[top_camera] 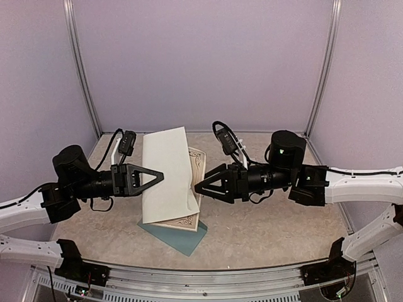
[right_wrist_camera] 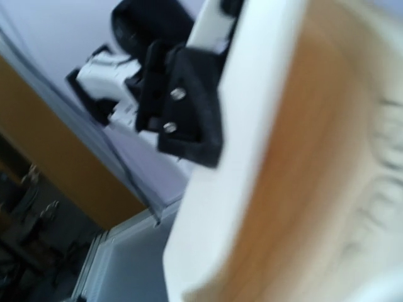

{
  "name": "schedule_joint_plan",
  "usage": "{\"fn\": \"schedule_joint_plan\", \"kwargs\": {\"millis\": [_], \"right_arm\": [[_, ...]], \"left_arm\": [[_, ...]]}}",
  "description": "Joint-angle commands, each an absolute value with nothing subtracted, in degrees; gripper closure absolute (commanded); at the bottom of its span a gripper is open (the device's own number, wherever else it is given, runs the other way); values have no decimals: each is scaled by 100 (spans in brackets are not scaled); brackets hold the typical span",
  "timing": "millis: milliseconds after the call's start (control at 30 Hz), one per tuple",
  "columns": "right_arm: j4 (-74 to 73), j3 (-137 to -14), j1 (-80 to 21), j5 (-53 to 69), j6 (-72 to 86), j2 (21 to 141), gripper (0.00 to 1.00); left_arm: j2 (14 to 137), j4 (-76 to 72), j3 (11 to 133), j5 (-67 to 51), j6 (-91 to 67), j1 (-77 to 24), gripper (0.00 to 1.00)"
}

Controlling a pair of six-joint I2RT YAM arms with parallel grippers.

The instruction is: Place the letter into the envelope and seal it

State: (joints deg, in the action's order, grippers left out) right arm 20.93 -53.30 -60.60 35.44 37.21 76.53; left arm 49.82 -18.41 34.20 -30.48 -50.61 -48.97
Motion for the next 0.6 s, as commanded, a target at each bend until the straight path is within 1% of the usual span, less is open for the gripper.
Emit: {"fn": "schedule_joint_plan", "kwargs": {"millis": [0, 167, 400, 500, 533, 567], "right_arm": [[2527, -5029, -5940, 3004, 4035, 7243, 47], [2470, -4920, -5889, 2698, 4147, 7164, 51], [2337, -5042, -5888, 2705, 4237, 7465, 53], [2549, -5044, -5883, 2806, 4355, 7582, 60], [2594, -5063, -5886, 2838, 4373, 7630, 64], [2632, -5097, -5883, 2874, 4383, 7671, 71]], "left_arm": [[4853, -1855, 3375, -2908, -4864, -4955, 77], [4845, -1873, 3367, -2973, -4787, -5012, 77], [4828, -1964, 3344, -3023, -4738, -5062, 77], [4825, -1958, 3331, -3066, -4730, -5083, 77], [4837, -1959, 3323, -3070, -4721, -5103, 77], [4841, -1953, 3322, -3078, -4708, -5118, 77]]}}
